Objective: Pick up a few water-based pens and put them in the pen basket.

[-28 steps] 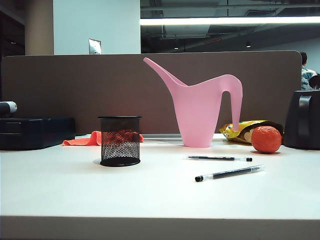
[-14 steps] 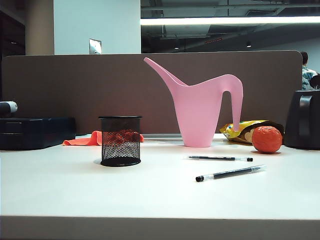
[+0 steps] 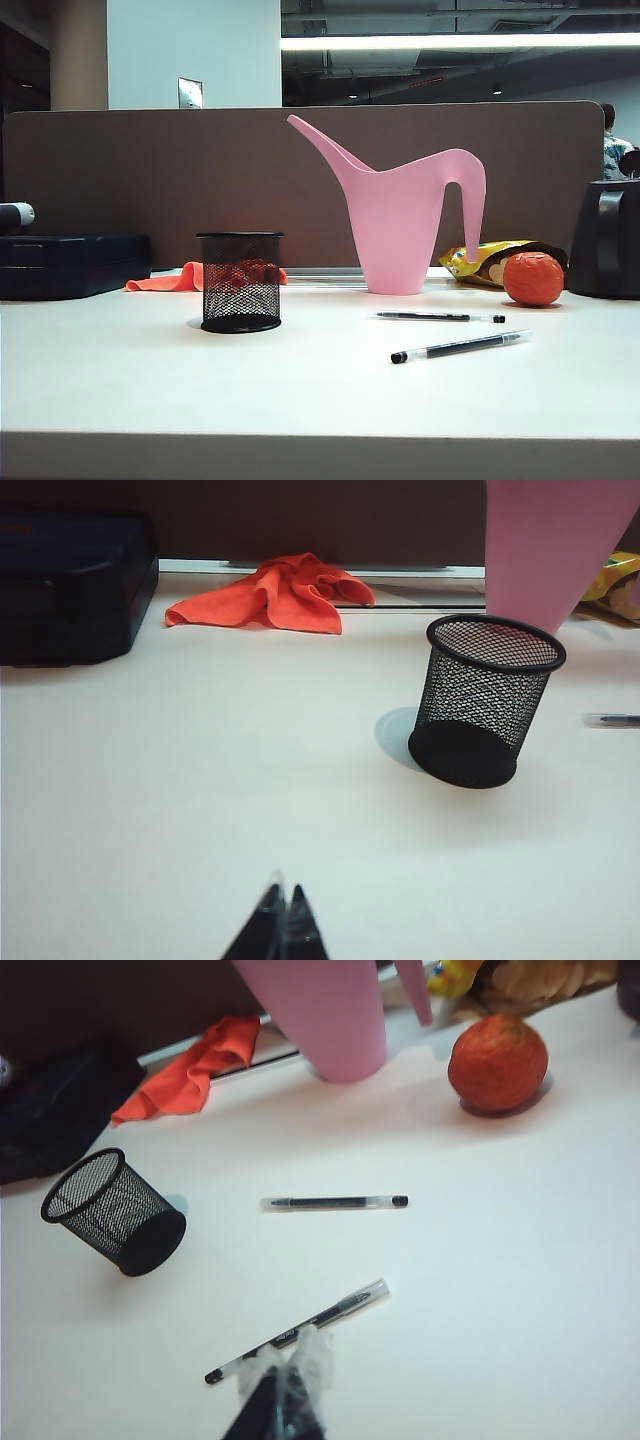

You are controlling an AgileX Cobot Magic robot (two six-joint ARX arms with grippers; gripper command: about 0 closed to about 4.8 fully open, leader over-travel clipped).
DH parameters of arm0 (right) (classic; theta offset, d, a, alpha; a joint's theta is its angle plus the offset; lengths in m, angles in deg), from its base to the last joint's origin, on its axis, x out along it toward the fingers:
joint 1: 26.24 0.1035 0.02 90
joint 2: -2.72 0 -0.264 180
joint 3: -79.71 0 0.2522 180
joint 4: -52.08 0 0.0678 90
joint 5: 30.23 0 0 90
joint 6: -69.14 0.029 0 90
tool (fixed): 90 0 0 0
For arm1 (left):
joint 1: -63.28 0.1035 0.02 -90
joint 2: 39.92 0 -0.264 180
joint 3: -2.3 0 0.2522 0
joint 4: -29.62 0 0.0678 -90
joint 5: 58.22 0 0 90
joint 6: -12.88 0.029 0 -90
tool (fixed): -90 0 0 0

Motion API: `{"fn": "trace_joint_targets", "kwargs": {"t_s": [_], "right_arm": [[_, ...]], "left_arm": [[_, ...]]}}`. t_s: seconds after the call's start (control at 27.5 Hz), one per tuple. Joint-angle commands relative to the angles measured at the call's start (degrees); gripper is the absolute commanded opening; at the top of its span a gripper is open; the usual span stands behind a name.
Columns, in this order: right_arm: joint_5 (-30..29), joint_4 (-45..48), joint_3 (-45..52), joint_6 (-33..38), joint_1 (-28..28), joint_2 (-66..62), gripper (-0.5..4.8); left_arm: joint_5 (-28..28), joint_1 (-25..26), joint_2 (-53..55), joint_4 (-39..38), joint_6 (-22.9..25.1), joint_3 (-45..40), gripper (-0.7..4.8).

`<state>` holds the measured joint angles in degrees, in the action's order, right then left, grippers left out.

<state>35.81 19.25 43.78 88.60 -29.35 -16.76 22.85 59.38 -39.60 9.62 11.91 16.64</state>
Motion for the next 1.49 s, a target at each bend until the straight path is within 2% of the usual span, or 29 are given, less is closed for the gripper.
{"fn": "trace_joint_targets", "kwargs": {"t_s": [0.04,0.11,0.25,0.58,0.65,0.69,0.73,0.76,0.87,1.16,1.49], "right_arm": [[-0.46,0.94,-3.1,-0.46,1.22,-6.01,-0.01],[-0.42,1.11,-4.85,-0.5,3.32,-10.4,0.03],[-0.37,1.68,-7.28,-1.9,8.26,-16.52,1.63],[1.27,9.46,-8.5,-1.75,18.62,-28.13,1.83],[2.47,10.4,-8.5,-1.64,20.48,-30.34,2.36],[3.26,10.71,-8.55,-1.6,21.92,-32.41,3.03],[3.26,10.75,-8.66,-1.6,22.43,-33.97,3.33],[3.23,10.8,-8.81,-1.64,22.56,-35.28,3.42],[3.28,11.65,-9.07,-2.05,22.71,-38.27,3.43],[3.48,12.09,-9.22,-10.62,22.88,-41.99,3.43],[3.89,12.26,-10.67,-13.25,22.93,-47.34,3.43]], "left_arm": [[-0.26,0.02,0.04,0.7,0.09,0.11,-0.04],[-0.26,0.02,0.04,0.7,0.09,0.11,-0.04],[-0.26,0.02,0.04,0.7,0.09,0.11,-0.04],[-0.26,0.02,0.04,0.68,0.09,0.11,-0.04],[-0.26,0.02,0.04,0.66,0.09,0.11,-0.04],[-0.26,0.02,0.04,0.63,0.09,0.11,-0.04],[-0.26,0.02,0.04,0.61,0.09,0.11,-0.04],[-0.26,0.02,0.04,0.55,0.09,0.11,-0.04],[-0.26,0.02,0.07,0.11,0.09,0.11,-0.04],[-0.26,0.02,0.04,-0.63,0.09,0.09,-0.04],[-0.24,0.02,0.04,-0.63,0.09,0.09,-0.04]]}}
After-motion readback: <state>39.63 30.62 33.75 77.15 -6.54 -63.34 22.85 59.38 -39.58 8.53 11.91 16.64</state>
